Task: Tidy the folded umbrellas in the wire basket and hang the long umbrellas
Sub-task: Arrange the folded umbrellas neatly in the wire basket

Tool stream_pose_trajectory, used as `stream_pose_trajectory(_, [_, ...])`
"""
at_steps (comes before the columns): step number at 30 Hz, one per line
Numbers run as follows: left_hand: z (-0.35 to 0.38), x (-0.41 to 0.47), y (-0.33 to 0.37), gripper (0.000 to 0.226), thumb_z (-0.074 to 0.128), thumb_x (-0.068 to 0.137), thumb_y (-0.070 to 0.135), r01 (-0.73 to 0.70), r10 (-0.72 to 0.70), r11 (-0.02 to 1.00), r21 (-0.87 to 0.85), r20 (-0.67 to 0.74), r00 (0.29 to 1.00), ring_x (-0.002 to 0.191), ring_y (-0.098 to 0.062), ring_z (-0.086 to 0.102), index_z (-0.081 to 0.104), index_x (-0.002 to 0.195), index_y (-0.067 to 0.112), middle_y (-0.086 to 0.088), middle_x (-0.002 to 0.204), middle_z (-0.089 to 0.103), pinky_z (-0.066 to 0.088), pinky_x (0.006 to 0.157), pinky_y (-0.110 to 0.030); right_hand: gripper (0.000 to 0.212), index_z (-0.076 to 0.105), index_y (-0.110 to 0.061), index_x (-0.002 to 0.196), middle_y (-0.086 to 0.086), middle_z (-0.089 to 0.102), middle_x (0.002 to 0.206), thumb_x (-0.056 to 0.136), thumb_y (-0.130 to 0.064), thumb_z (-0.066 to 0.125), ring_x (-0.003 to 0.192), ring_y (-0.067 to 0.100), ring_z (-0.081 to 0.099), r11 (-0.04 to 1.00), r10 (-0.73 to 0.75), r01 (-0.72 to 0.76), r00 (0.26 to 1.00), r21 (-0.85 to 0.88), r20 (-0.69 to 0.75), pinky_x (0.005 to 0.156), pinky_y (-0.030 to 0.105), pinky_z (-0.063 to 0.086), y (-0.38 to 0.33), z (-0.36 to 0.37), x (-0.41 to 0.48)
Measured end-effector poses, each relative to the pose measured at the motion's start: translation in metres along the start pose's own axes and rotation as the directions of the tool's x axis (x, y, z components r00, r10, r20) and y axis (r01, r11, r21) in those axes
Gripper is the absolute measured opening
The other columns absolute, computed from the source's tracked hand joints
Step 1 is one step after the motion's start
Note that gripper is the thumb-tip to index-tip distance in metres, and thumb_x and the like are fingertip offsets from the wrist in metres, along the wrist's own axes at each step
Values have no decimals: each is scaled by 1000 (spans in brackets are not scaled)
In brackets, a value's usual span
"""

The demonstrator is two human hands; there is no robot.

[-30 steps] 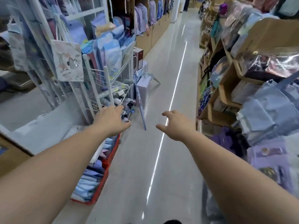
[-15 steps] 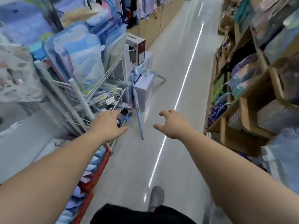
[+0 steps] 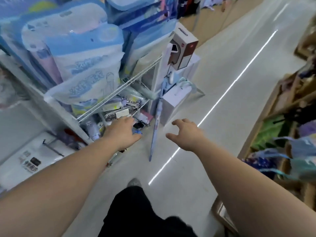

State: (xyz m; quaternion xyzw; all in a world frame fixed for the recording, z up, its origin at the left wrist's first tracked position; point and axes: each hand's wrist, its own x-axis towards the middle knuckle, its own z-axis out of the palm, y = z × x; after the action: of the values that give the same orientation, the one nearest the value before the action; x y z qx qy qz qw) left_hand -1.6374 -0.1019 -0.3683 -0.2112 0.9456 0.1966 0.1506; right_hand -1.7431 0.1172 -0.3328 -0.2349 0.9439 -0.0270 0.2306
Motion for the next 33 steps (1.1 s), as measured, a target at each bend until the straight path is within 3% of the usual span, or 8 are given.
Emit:
stream_pose_trajectory(5, [4,62,-10,67,65,81,62,142,-138,988,-56,68,988,119,-31,56,52,134,22,-8,132,56,50,89,-39,65,44,-32,146,4,48,146,90,-64,54,133,30,45,991,-130,133,986,-31,106,104,46,44,-3,-10,90])
stream_pose_trajectory(9, [4,103,-15,64,63,79,66,224,-223,973,-46,34,974,113,-31,57,54,124,21,-9,124,56,48,82,-38,66,43,-34,147,1,44,151,89,-64,55,136,31,43,964,-246,259,952,-51,180,107,47,42,-7,-9,162])
stream_pose_trajectory(11, [13,121,-16,67,62,82,66,267,-268,963,-30,0,964,119,-30,54,51,131,21,-8,129,55,47,87,-39,64,44,-34,145,1,45,150,90,-63,56,135,31,44,937,-314,339,923,-83,224,107,47,42,-11,-2,205])
stream_pose_trajectory(20, [87,152,-44,76,61,87,59,641,-648,754,-148,-6,761,131,-31,44,35,150,25,-7,145,46,46,101,-42,65,41,-31,148,2,42,151,91,-57,55,139,29,39,679,-619,716,678,-164,396,110,46,38,-50,59,330])
stream_pose_trajectory(23, [112,175,-63,79,61,86,59,670,-689,720,-181,-73,721,132,-31,43,32,151,26,-7,148,43,46,101,-43,63,43,-33,146,0,42,148,89,-58,56,137,28,40,602,-696,779,620,-176,361,109,46,39,-68,82,359])
stream_pose_trajectory(26, [141,205,-89,81,59,87,60,676,-712,701,-228,-163,683,136,-34,38,25,154,28,-10,153,37,43,104,-45,63,39,-33,145,3,34,152,90,-58,56,138,30,34,515,-796,824,563,-237,224,112,47,35,-88,113,385])
stream_pose_trajectory(29, [175,223,-123,82,59,84,61,693,-727,683,-231,-304,615,136,-35,36,25,153,31,-10,151,38,38,108,-49,68,28,-35,147,7,20,161,90,-63,53,145,36,23,440,-874,847,480,-297,77,117,51,28,-113,153,405])
stream_pose_trajectory(33, [213,236,-155,94,59,74,64,644,-630,738,-203,-549,549,134,-37,41,26,152,25,-12,152,39,37,109,-55,86,6,-38,157,9,-4,168,89,-71,48,154,37,1,370,-918,863,397,-344,10,123,51,12,-125,196,428])
